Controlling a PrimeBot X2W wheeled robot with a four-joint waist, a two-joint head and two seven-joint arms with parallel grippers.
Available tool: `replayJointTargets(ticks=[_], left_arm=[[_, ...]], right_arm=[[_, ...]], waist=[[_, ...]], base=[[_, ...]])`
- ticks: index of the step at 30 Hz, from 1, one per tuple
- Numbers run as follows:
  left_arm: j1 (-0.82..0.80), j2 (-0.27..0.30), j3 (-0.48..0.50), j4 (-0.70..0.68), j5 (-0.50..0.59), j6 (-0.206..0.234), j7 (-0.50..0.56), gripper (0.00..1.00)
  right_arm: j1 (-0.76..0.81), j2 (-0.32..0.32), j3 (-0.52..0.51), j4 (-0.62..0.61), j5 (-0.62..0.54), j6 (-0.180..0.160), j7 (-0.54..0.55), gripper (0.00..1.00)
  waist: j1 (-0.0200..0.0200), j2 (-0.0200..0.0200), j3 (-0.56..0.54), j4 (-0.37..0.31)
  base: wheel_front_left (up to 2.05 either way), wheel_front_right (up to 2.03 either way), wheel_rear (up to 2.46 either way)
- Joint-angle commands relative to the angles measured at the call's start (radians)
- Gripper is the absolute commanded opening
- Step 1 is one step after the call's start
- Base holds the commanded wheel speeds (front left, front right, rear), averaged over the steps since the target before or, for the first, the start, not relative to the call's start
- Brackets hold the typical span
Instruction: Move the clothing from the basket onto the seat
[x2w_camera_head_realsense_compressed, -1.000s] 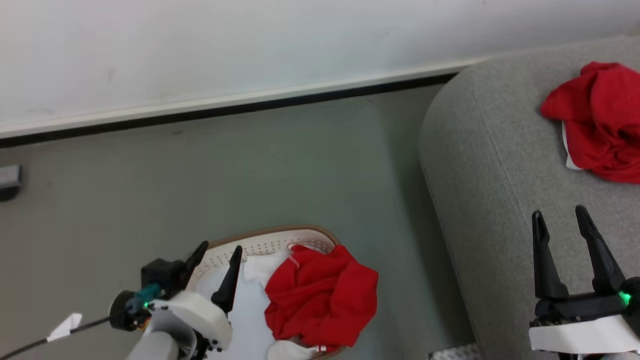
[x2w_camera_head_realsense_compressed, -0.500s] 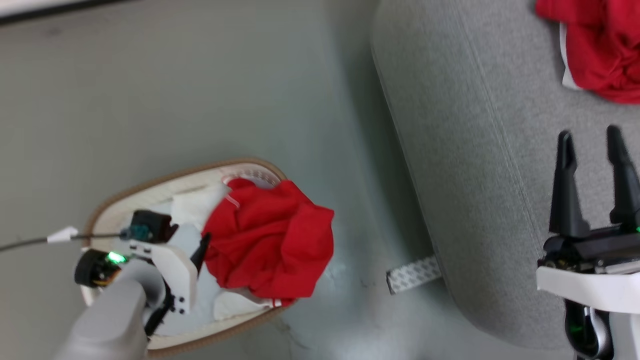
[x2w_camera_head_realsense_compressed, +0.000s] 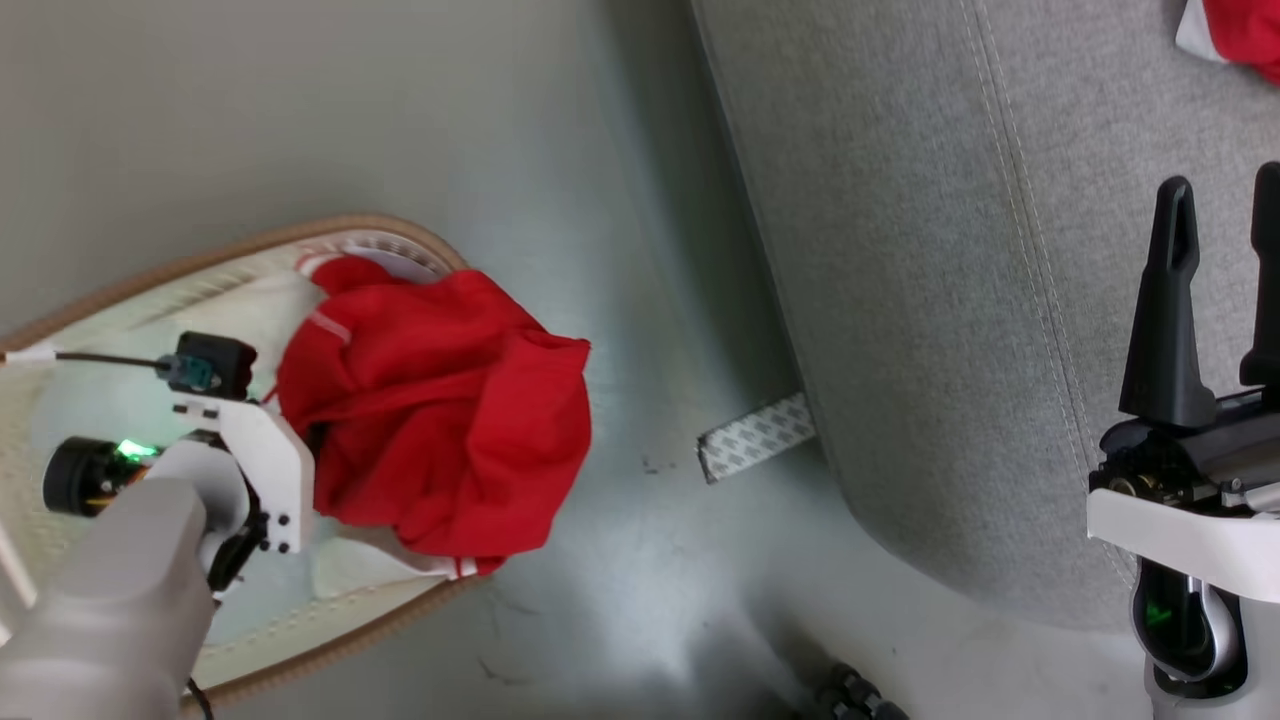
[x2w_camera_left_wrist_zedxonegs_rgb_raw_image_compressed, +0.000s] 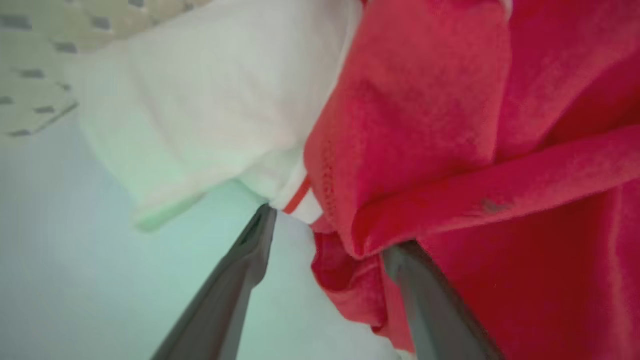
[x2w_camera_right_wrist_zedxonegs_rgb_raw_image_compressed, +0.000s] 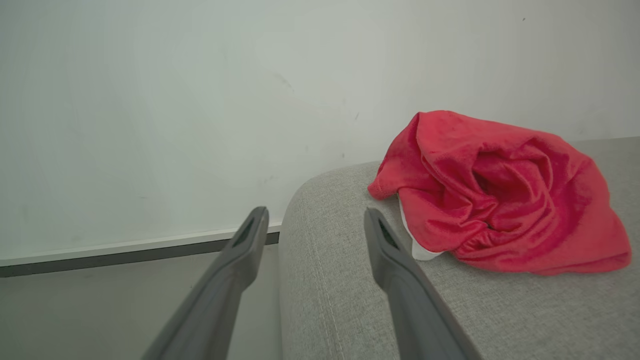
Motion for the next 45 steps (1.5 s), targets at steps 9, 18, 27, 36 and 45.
replayJointTargets(ticks=[9, 18, 27, 36, 45], left_arm=[[-0.055, 0.033, -0.15, -0.059, -0.043, 0.001, -0.105, 1.0], [-0.055, 0.039, -0.288, -0.092, -0.151, 0.001, -0.192, 0.0], [0.007, -0.028, -0.393, -0.126, -0.255, 0.001, -0.287, 0.0], [0.102, -0.08, -0.355, -0.25, -0.241, 0.001, -0.302, 0.0], [0.252, -0.119, -0.163, -0.429, -0.133, 0.001, -0.303, 0.0]], right_arm=[[-0.022, 0.003, 0.011, 0.003, 0.013, -0.002, 0.0, 1.0], [-0.019, 0.003, 0.017, 0.023, -0.013, -0.002, 0.0, 1.0], [0.026, 0.002, 0.008, 0.068, -0.086, -0.002, 0.0, 1.0], [0.117, 0.001, 0.001, 0.134, -0.16, -0.002, 0.0, 1.0], [0.231, -0.044, 0.015, 0.199, -0.155, -0.002, 0.0, 1.0]], waist=[[-0.0002, -0.0001, 0.036, -0.028], [-0.0002, -0.0001, -0.012, -0.011], [-0.0002, -0.0001, -0.203, 0.073], [-0.0002, -0.0001, -0.449, 0.181], [-0.0002, -0.0001, -0.681, 0.275]], base=[[0.0, 0.0, 0.0], [0.0, 0.0, 0.0], [0.0, 0.0, 0.0], [0.0, 0.0, 0.0], [0.0, 0.0, 0.0]])
